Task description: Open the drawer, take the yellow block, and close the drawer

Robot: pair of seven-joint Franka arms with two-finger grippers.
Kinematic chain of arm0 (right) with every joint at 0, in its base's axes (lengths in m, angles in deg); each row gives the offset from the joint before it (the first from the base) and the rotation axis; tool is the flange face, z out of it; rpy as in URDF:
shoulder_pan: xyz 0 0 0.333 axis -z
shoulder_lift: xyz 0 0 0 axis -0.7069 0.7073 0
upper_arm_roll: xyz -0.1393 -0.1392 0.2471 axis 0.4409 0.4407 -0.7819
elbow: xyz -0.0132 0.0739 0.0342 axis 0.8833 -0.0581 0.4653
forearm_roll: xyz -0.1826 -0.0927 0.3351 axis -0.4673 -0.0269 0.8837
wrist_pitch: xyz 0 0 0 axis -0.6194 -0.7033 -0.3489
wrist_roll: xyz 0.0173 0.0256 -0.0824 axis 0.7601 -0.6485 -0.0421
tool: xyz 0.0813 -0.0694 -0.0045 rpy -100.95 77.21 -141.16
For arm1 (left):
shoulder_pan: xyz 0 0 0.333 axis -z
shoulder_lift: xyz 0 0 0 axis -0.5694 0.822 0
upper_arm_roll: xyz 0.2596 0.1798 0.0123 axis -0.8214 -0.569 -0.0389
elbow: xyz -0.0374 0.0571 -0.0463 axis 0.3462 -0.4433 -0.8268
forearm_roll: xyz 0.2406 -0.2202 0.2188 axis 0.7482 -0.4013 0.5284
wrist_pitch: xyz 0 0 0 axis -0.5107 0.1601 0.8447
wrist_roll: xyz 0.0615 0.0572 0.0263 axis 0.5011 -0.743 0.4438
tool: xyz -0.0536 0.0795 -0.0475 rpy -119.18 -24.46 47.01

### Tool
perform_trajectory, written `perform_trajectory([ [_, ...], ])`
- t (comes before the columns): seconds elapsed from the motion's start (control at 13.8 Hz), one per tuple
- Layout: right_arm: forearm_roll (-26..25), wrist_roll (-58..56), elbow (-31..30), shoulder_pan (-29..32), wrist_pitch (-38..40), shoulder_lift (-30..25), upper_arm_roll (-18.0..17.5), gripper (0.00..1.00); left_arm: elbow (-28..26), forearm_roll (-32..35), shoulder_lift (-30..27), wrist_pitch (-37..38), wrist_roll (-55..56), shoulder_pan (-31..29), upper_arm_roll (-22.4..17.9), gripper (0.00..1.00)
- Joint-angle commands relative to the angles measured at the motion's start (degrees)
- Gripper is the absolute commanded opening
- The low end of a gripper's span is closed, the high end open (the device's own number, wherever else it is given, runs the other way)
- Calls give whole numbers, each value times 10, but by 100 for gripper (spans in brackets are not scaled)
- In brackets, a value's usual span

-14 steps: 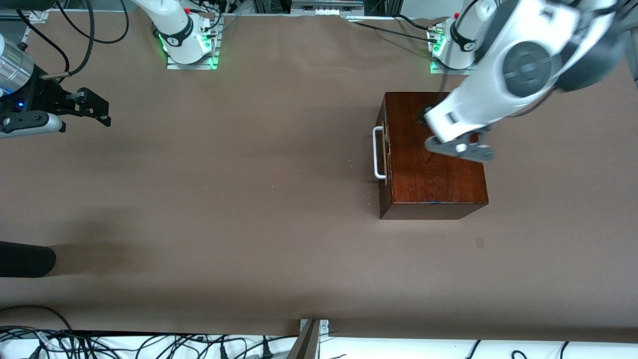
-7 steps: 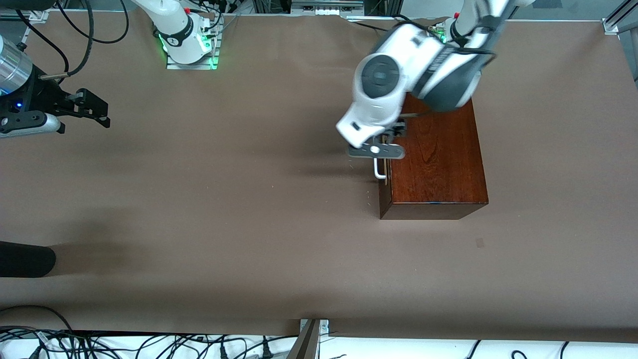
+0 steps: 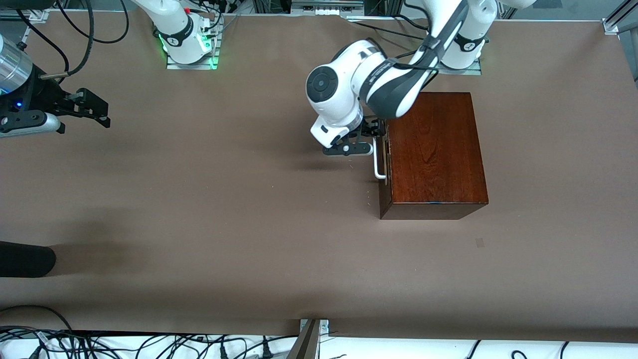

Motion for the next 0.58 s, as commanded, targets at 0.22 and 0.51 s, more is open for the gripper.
perform_trajectory([
  [0.22,6,-3,-1,-2,6,-6,1,100,0,50,35,3,11,9,-6,100],
  [0.51,5,-3,-1,-2,7,-6,1,100,0,51,44,-5,11,9,-6,100],
])
